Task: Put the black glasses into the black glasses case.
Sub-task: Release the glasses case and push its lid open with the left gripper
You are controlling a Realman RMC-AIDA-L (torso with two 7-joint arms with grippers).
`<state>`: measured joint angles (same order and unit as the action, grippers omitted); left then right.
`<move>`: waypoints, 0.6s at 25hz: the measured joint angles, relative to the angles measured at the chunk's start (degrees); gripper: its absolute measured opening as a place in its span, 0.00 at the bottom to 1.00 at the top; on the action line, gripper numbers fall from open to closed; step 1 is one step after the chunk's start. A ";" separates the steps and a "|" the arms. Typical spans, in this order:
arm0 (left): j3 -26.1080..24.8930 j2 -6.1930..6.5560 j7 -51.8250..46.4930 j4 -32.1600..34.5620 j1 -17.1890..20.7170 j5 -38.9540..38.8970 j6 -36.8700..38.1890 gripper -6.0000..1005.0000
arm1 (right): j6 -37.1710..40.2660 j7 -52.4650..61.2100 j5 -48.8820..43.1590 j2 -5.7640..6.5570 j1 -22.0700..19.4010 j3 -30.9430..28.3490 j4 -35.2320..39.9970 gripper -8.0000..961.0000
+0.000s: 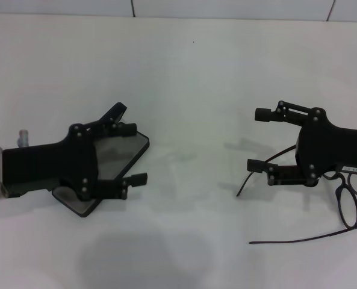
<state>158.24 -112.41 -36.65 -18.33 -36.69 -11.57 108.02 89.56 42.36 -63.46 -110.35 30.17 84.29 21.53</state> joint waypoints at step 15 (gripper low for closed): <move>0.90 -1.70 -17.35 -14.15 -0.89 -5.99 -0.65 0.87 | 0.00 0.00 0.01 -0.13 -0.29 0.00 0.00 0.88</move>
<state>159.14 -114.11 -54.00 -32.48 -37.59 -17.56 107.37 89.56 42.36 -63.45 -110.48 29.88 84.28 21.53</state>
